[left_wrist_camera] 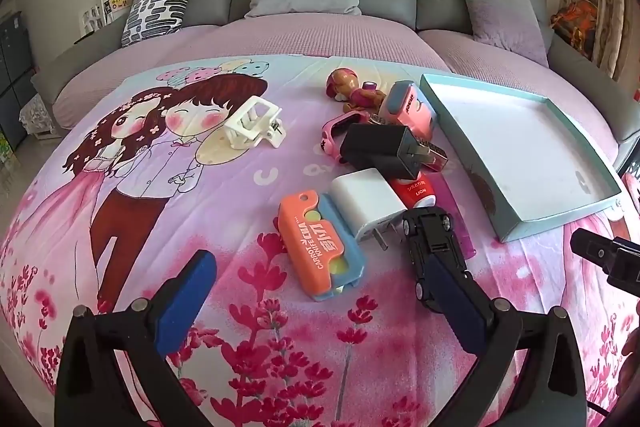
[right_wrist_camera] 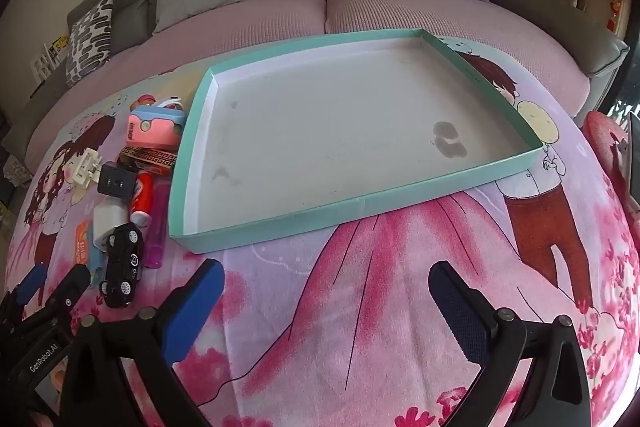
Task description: Organize rigid objects
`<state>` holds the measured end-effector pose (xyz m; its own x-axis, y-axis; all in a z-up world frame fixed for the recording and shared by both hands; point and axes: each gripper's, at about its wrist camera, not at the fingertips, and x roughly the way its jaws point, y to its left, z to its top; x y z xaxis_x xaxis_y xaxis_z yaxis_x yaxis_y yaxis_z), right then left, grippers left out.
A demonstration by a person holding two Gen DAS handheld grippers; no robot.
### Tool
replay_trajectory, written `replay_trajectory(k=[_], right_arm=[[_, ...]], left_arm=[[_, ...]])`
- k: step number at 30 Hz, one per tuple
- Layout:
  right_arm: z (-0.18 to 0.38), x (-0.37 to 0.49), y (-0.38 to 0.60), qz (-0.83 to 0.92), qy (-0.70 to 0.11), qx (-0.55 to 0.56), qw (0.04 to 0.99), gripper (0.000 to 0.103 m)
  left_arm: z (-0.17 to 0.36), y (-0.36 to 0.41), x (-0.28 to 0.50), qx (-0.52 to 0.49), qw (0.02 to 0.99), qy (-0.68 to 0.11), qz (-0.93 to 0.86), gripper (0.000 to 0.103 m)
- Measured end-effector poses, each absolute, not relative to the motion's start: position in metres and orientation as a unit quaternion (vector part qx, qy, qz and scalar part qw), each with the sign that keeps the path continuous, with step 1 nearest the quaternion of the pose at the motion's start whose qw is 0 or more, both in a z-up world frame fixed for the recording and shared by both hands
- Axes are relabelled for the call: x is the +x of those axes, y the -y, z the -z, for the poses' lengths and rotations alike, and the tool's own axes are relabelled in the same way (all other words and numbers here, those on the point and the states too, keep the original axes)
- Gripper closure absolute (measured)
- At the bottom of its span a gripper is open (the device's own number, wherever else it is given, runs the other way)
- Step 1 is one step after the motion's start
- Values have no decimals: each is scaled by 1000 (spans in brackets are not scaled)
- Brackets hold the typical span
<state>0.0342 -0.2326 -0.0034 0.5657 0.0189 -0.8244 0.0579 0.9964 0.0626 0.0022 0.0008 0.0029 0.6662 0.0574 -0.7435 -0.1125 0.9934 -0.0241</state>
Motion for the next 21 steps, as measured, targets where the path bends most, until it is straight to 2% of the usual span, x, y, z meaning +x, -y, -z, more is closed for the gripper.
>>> replay_trajectory(k=[21], right_arm=[[0, 34, 243, 17, -464, 42, 885, 0]], left_arm=[[2, 3, 4, -42, 908, -413, -56, 0]])
